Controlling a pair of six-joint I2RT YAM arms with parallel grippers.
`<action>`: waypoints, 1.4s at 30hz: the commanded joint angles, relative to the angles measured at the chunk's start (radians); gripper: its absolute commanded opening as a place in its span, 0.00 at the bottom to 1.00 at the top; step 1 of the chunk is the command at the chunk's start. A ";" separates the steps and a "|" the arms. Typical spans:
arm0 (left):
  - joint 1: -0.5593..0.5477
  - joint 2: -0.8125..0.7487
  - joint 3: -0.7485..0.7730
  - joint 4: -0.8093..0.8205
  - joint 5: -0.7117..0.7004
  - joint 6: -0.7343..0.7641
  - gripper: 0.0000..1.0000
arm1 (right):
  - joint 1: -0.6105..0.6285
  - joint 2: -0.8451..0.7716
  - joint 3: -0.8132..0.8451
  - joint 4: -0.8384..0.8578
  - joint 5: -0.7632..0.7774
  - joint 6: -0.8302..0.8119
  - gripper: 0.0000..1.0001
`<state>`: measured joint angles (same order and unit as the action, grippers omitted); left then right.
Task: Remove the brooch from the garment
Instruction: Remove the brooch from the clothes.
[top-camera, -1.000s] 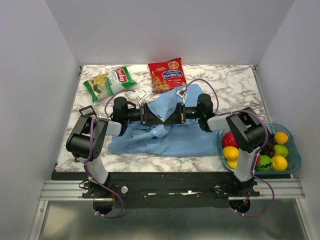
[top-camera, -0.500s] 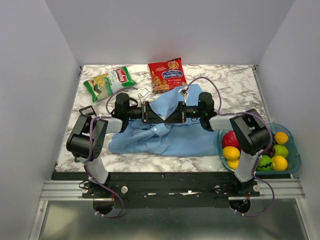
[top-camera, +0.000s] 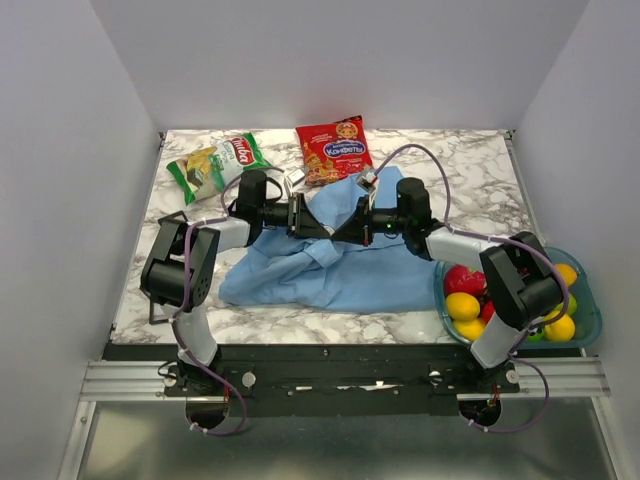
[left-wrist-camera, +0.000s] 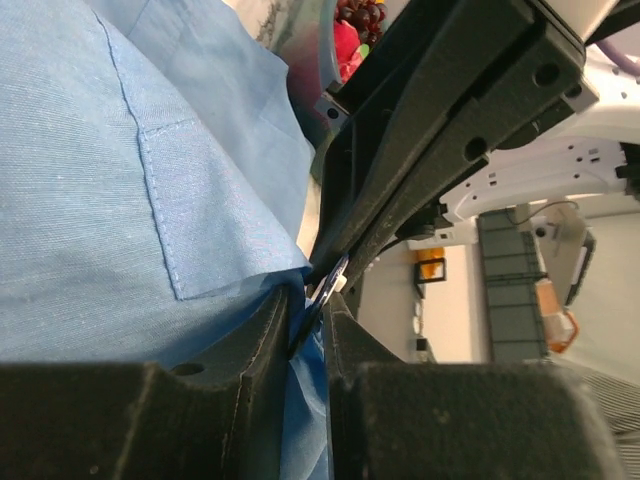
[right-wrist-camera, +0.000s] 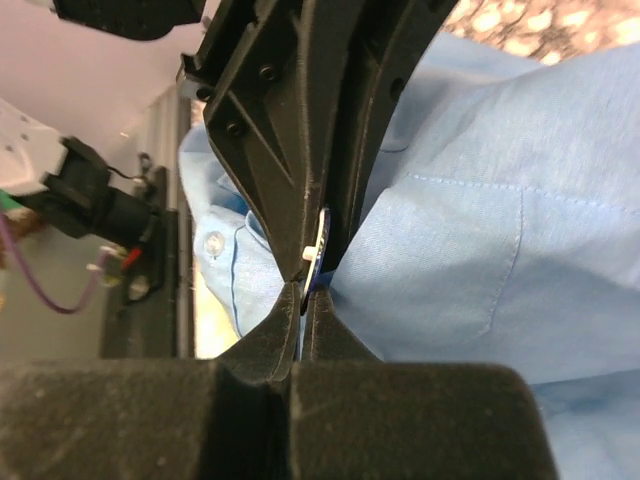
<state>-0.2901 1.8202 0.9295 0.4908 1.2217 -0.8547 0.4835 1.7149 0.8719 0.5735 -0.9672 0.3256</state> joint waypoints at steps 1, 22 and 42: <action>0.006 0.054 0.135 -0.075 -0.255 -0.078 0.04 | 0.130 -0.095 0.076 -0.140 -0.150 -0.295 0.00; 0.017 -0.317 0.132 -0.219 -0.650 0.114 0.29 | 0.173 -0.201 0.030 -0.132 0.099 -0.214 0.00; 0.154 -0.262 0.160 -0.182 -0.194 0.387 0.43 | -0.014 -0.092 0.214 -0.293 0.094 -0.109 0.45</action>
<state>-0.1654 1.5505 1.0039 0.3569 0.9649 -0.5858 0.4637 1.5642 1.0534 0.3199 -0.9257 0.1791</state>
